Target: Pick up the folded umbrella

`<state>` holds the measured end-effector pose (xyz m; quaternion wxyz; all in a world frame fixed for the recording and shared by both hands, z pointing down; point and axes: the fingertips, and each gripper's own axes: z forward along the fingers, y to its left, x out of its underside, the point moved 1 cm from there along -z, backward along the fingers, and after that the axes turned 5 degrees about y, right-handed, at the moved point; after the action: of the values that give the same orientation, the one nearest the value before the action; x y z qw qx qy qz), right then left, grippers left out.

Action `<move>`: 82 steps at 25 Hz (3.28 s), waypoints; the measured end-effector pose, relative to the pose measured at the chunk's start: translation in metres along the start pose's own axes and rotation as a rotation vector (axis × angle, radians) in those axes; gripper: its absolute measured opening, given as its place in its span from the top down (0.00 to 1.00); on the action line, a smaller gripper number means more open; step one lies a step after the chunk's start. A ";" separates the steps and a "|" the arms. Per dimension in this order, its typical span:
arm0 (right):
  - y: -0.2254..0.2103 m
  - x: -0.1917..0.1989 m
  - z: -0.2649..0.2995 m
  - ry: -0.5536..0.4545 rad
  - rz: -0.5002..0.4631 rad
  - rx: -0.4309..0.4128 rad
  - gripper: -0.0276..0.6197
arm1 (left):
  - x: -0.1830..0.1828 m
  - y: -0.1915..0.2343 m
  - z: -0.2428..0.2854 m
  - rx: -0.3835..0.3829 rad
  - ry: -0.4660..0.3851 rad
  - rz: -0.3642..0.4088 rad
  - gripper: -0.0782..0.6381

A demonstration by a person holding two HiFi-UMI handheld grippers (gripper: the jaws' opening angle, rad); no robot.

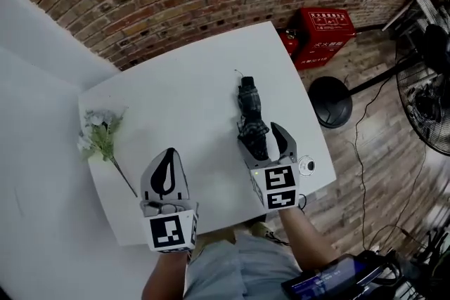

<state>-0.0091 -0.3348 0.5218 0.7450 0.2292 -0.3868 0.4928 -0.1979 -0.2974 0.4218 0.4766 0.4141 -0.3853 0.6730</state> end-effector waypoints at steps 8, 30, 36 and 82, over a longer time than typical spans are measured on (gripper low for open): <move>0.001 0.035 0.025 0.117 0.026 0.016 0.36 | 0.019 0.010 0.017 0.023 0.038 -0.013 0.88; -0.003 0.072 0.053 0.252 0.106 0.079 0.37 | 0.057 0.030 0.032 0.041 0.094 -0.073 0.88; -0.003 0.072 0.054 0.256 0.107 0.092 0.37 | 0.060 0.030 0.033 0.046 0.097 -0.080 0.88; -0.013 0.058 0.037 0.125 0.221 0.105 0.65 | 0.046 0.026 0.025 0.042 0.063 -0.066 0.88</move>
<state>0.0019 -0.3346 0.5914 0.6958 0.1926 -0.3360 0.6049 -0.2273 -0.3115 0.4705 0.5015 0.4150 -0.3420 0.6778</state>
